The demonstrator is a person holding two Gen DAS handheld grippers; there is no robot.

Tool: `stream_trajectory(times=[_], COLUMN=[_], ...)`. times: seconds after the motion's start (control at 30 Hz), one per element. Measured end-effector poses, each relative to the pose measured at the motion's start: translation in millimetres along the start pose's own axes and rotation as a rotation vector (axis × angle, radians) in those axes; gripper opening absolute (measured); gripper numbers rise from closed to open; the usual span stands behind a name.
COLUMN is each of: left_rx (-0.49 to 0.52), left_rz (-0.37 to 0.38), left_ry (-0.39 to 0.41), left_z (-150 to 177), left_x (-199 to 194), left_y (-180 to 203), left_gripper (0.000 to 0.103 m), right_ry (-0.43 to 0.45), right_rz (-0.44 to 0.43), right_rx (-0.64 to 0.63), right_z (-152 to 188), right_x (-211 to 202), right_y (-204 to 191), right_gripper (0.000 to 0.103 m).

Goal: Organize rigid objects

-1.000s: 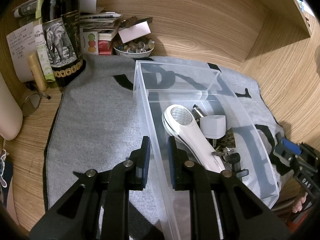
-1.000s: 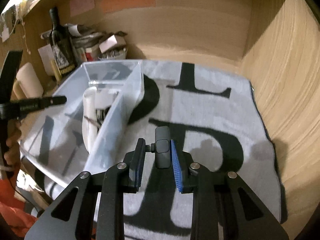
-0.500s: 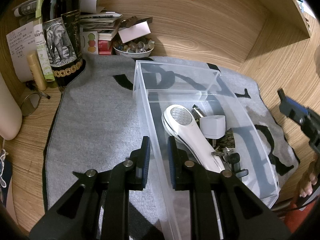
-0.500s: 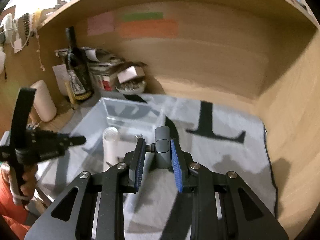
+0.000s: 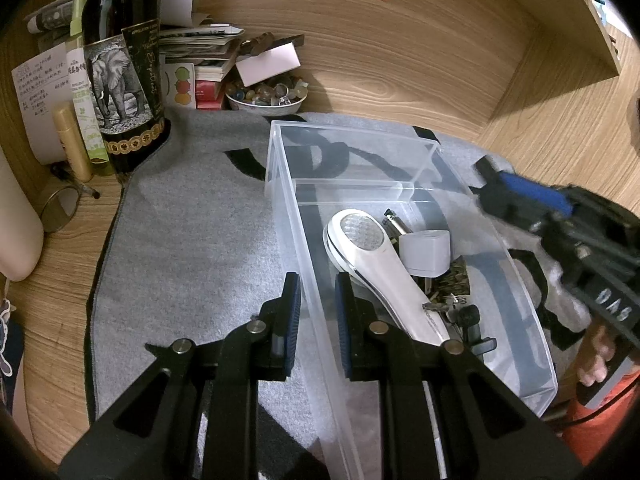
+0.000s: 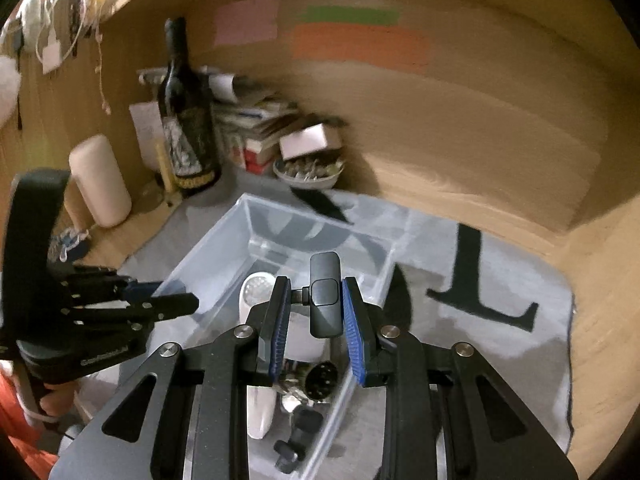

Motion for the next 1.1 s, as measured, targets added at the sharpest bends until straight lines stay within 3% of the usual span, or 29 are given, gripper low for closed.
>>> stream_trajectory(times=[0.57, 0.8, 0.83, 0.9, 1.1], left_rx=[-0.011, -0.008, -0.008, -0.013, -0.009], left_rz=[0.006, -0.014, -0.018, -0.029, -0.078], left_ry=[-0.008, -0.011, -0.014, -0.008, 0.055], left_z=[-1, -3, -2, -3, -11], left_x=[2, -5, -5, -9, -35], left_y=[0, -3, -3, -4, -5], left_gripper=[0.016, 0.016, 0.020, 0.043, 0.066], right_ry=[-0.159, -0.126, -0.117, -0.083, 0.024], right_rz=[-0.013, -0.027, -0.030, -0.034, -0.047], right_rx=[-0.025, 0.001, 0.004, 0.009, 0.021], right_z=[27, 20, 19, 14, 1], right_x=[38, 27, 25, 15, -18], right_y=[-9, -4, -3, -2, 0], right_gripper=[0.024, 0.042, 0.048, 0.055, 0.074])
Point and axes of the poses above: each gripper's, at about its wrist camera, not at the fingertips, and x roughly the way its jaws point, y to its right, z to its underside, the point moved 10 cm from there along x, roughly the way its jaws point, and after that the axes turned 13 degrees about x, right-handed, at the moved point
